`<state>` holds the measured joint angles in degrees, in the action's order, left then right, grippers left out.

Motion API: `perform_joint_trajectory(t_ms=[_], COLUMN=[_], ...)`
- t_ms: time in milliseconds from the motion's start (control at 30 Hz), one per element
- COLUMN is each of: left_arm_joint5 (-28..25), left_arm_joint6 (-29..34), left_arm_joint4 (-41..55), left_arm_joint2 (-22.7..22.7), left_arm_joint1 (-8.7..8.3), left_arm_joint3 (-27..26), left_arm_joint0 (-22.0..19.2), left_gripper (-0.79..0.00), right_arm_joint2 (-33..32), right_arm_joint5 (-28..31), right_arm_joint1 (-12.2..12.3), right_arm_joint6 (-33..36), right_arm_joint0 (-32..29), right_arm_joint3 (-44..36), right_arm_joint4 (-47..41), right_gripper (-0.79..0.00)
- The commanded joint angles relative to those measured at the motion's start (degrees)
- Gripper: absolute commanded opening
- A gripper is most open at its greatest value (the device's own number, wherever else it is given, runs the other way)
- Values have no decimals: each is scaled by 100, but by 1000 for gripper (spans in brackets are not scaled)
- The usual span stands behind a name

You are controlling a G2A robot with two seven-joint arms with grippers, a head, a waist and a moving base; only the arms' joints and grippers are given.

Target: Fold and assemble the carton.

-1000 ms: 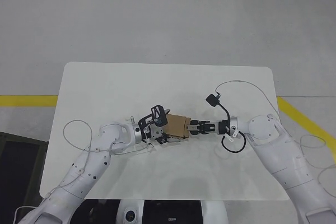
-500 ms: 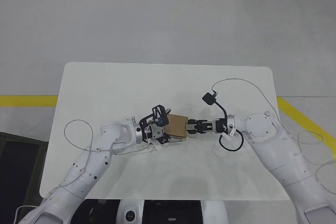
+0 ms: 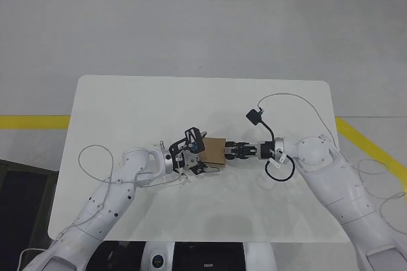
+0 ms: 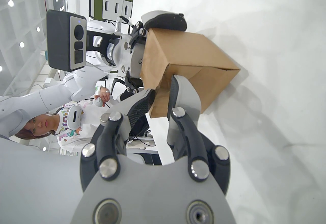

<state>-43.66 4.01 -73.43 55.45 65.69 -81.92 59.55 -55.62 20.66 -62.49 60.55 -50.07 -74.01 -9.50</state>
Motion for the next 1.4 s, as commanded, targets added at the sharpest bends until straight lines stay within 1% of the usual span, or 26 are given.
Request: perform_joint_trajectory(t_ms=[0, 233, 400, 500, 633, 700, 733, 767, 800, 933, 1033, 1200, 1300, 1367], left_arm_joint5=[-3, 12, 109, 119, -62, -198, -233, -244, -225, 31, 142, -48, -246, -364], left_arm_joint6=[0, 10, 40, 74, 106, 196, 237, 275, 321, 580, 834, 1465, 1808, 1914], left_arm_joint4=[3, 5, 110, 251, 658, 844, 933, 1026, 1101, 1271, 1346, 1666, 1782, 1851], left_arm_joint2=[3, 89, 273, 430, 708, 863, 948, 1037, 1129, 1468, 1680, 2034, 2068, 2058], left_arm_joint1=[1, -15, -43, -68, -121, -158, -177, -195, -212, -273, -313, -389, -417, -426], left_arm_joint3=[8, 57, 49, 19, -93, -170, -213, -256, -301, -491, -535, -223, -49, 67], left_arm_joint0=[-4, 6, 23, 38, 123, 167, 196, 228, 257, 351, 339, -70, -330, -500], left_gripper=[0, 0, 0, 0, 0, 0, 0, 0, 0, 0, 0, 0, 0, 0], right_arm_joint2=[-27, -263, -498, -621, -772, -834, -869, -903, -943, -1114, -1259, -1555, -1707, -1785], right_arm_joint5=[-6, -139, -169, -97, 260, 485, 615, 748, 876, 1424, 1839, 2307, 2337, 2377], right_arm_joint1=[10, 104, 179, 216, 249, 262, 266, 269, 271, 279, 291, 331, 347, 357], right_arm_joint6=[11, 87, 86, 64, -74, -157, -238, -324, -443, -1018, -1453, -2170, -2633, -2887], right_arm_joint0=[-16, -123, -240, -293, -345, -356, -363, -370, -376, -400, -371, -241, -176, -116], right_arm_joint3=[-2, -121, -277, -367, -424, -410, -396, -376, -350, -231, -134, 30, 87, 89], right_arm_joint4=[33, 307, 386, 441, 476, 538, 545, 558, 573, 747, 1066, 2034, 2591, 2953], right_gripper=[-594, -548, -542, -526, -477, -416, -339, -160, 0, 0, 0, 0, 0, 0])
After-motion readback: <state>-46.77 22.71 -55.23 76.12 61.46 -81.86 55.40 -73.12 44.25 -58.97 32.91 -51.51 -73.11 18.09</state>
